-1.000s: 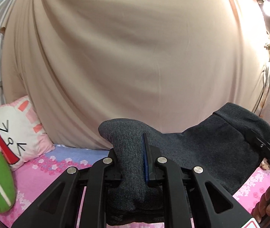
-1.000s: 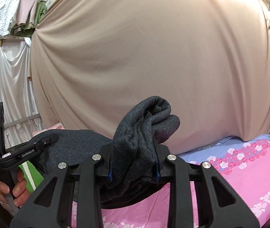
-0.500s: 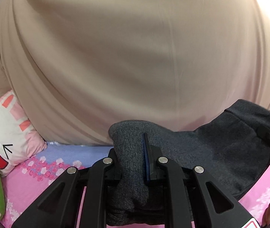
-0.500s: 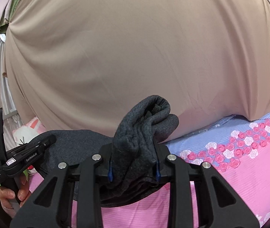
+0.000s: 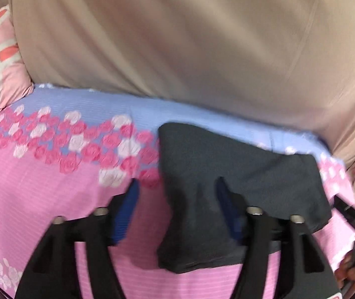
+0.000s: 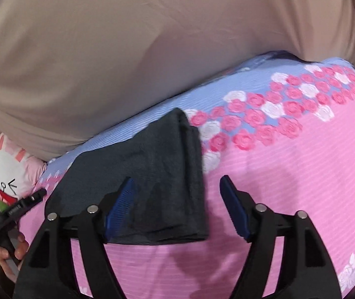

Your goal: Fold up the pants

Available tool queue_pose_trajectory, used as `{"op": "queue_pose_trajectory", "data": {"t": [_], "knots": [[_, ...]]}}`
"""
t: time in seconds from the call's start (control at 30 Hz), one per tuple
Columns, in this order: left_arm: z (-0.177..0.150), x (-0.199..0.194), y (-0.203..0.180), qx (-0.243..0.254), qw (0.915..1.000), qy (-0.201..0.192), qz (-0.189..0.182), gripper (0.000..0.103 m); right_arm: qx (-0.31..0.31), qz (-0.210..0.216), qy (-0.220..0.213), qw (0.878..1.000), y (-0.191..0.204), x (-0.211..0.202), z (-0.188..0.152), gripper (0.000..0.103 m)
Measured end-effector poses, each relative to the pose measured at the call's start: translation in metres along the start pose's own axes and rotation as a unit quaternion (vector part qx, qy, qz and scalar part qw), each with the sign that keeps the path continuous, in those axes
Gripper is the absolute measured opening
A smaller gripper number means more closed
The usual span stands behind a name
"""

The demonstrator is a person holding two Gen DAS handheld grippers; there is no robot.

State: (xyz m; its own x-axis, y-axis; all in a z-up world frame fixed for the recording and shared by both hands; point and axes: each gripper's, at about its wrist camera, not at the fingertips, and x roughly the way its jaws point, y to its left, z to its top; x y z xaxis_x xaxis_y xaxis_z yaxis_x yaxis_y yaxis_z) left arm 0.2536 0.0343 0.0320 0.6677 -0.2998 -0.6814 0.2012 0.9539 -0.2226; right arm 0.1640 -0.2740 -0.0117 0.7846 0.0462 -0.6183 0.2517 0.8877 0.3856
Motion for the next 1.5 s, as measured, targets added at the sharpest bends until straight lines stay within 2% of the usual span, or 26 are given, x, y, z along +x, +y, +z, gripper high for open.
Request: {"op": "queue_pose_trajectory", "data": {"t": [0.07,0.13,0.17,0.2,0.27,0.37,0.43,0.5,0.6,0.7,0.8,0.9,0.97,1.0,1.17,1.3,1.5], "knots": [[0.005,0.004,-0.015,0.001,0.9999,0.004,0.009,0.068,-0.012,-0.017,0.022,1.0,0.008,0.015,-0.001,0.07],[0.006,0.018,-0.023,0.014,0.9995,0.007,0.029,0.068,-0.021,-0.042,0.042,0.998,0.01,0.031,-0.011,0.052],[0.004,0.028,-0.028,0.026,0.9988,0.014,0.039,0.064,-0.029,-0.052,0.037,0.998,0.012,0.031,-0.014,0.046],[0.003,0.034,-0.032,0.031,0.9981,0.02,0.049,0.051,-0.035,-0.061,0.027,0.997,0.015,0.025,-0.014,0.036],[-0.001,0.043,-0.034,0.042,0.996,0.034,0.071,0.041,-0.038,-0.059,0.002,0.998,0.019,0.007,-0.011,0.031],[-0.006,0.047,-0.034,0.053,0.994,0.03,0.091,0.041,-0.045,-0.077,-0.058,0.994,0.027,-0.022,-0.009,0.031],[-0.008,0.041,-0.036,0.056,0.9939,0.026,0.091,0.041,-0.055,-0.062,-0.067,0.994,0.035,-0.03,-0.008,0.031],[-0.007,0.035,-0.039,0.061,0.9933,0.013,0.098,0.042,-0.078,-0.065,-0.056,0.993,0.045,-0.023,-0.007,0.031],[-0.007,0.034,-0.045,0.075,0.991,0.006,0.11,0.043,-0.089,-0.116,0.019,0.989,0.032,0.023,-0.016,0.03],[-0.009,0.034,-0.044,0.072,0.9917,0.014,0.105,0.043,-0.081,-0.108,0.001,0.991,0.036,0.006,-0.014,0.032],[-0.01,0.028,-0.046,0.077,0.9911,0.005,0.108,0.042,-0.092,-0.087,-0.021,0.992,0.049,-0.014,-0.013,0.032],[-0.01,0.02,-0.05,0.084,0.9903,-0.004,0.111,0.043,-0.104,-0.116,0.019,0.988,0.045,0.013,-0.021,0.034],[-0.012,0.012,-0.052,0.087,0.99,-0.009,0.111,0.042,-0.121,-0.135,0.007,0.983,0.048,0.015,-0.027,0.034],[-0.013,0.008,-0.053,0.088,0.9897,-0.011,0.112,0.042,-0.123,-0.138,0.006,0.983,0.054,0.01,-0.027,0.034],[-0.02,-0.021,-0.057,0.096,0.9886,-0.028,0.113,0.043,-0.114,-0.101,-0.044,0.987,0.079,-0.051,-0.033,0.035],[-0.03,-0.051,-0.061,0.091,0.9897,-0.04,0.104,0.043,-0.095,-0.091,-0.058,0.99,0.075,-0.08,-0.047,0.036],[-0.052,-0.095,-0.071,0.091,0.9901,-0.057,0.091,0.043,-0.101,-0.115,-0.059,0.986,0.078,-0.12,-0.076,0.038]]}}
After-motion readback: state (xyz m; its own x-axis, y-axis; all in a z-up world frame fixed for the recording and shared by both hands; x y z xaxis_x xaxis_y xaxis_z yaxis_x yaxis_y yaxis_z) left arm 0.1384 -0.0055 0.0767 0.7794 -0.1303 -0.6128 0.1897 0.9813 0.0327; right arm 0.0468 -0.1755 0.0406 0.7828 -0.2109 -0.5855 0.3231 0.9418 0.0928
